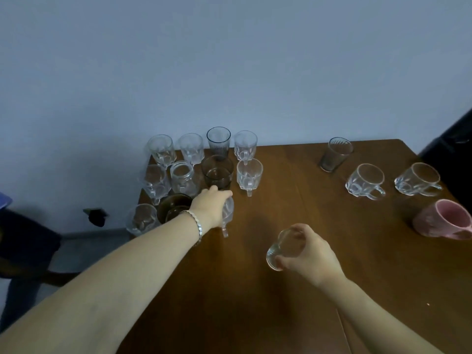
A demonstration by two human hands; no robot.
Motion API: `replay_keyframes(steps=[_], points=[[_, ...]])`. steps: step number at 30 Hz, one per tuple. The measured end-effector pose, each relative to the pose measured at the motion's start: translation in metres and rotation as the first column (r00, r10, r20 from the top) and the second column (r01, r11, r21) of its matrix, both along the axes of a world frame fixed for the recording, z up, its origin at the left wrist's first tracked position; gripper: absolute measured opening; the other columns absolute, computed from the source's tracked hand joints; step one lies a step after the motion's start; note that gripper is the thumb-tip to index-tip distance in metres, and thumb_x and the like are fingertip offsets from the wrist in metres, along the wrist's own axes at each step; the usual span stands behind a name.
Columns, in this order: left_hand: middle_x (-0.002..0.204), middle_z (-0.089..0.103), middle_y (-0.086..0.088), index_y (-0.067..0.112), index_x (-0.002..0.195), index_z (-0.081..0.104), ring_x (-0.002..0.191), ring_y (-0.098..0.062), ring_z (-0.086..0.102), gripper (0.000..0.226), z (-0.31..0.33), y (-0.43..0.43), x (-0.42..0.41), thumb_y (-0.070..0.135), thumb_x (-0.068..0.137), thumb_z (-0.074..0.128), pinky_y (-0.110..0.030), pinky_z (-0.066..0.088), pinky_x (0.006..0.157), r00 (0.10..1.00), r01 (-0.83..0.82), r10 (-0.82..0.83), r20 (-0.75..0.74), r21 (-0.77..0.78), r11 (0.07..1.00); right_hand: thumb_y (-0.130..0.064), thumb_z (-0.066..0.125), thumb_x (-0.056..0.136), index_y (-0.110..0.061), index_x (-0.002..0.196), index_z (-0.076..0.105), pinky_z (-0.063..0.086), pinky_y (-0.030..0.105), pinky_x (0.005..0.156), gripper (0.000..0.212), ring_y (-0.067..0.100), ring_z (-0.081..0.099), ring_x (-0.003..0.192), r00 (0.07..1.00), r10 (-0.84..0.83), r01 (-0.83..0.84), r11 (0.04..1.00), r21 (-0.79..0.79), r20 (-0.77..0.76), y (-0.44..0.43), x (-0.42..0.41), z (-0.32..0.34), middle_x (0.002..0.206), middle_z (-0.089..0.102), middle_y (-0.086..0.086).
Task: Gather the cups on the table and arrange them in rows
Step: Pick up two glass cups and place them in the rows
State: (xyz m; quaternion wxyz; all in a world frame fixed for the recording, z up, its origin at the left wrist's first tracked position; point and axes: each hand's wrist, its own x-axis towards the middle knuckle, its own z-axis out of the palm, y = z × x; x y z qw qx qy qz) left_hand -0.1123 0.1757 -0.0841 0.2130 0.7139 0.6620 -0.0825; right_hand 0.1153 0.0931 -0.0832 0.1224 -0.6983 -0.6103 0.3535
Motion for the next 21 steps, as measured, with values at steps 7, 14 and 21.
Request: replay_keyframes(steps=[7, 14, 21], points=[[0.148, 0.031, -0.008, 0.026, 0.148, 0.026, 0.133, -0.03, 0.036, 0.083, -0.03, 0.008, -0.009, 0.009, 0.08, 0.07, -0.04, 0.043, 0.106, 0.997, 0.053, -0.05, 0.058, -0.054, 0.997, -0.034, 0.078, 0.069, -0.025, 0.134, 0.041, 0.044, 0.027, 0.091, 0.075, 0.017, 0.05, 0.121, 0.997, -0.004, 0.002, 1.0, 0.03, 0.071, 0.054, -0.04, -0.012, 0.131, 0.053, -0.003], [0.161, 0.009, -0.01, 0.019, 0.151, 0.013, 0.148, -0.027, 0.012, 0.082, -0.033, -0.002, -0.012, 0.007, 0.087, 0.063, -0.037, 0.022, 0.119, 0.999, 0.036, -0.036, 0.032, 0.005, 0.999, -0.031, 0.077, 0.072, -0.023, 0.137, 0.037, 0.047, 0.038, 0.097, 0.077, 0.026, 0.049, 0.121, 0.99, 0.063, -0.061, 0.998, -0.021, 0.129, 0.098, -0.081, -0.023, 0.131, 0.05, 0.004], [0.153, 0.028, -0.007, 0.016, 0.146, 0.028, 0.143, -0.025, 0.025, 0.059, -0.006, -0.029, 0.007, 0.02, 0.092, 0.053, -0.035, 0.025, 0.117, 0.996, 0.084, -0.086, 0.017, 0.1, 0.991, -0.031, 0.074, 0.078, -0.013, 0.148, 0.019, 0.041, 0.036, 0.105, 0.091, 0.026, 0.043, 0.132, 0.976, 0.156, -0.141, 0.984, -0.108, 0.151, 0.078, -0.056, -0.021, 0.147, 0.038, 0.009]])
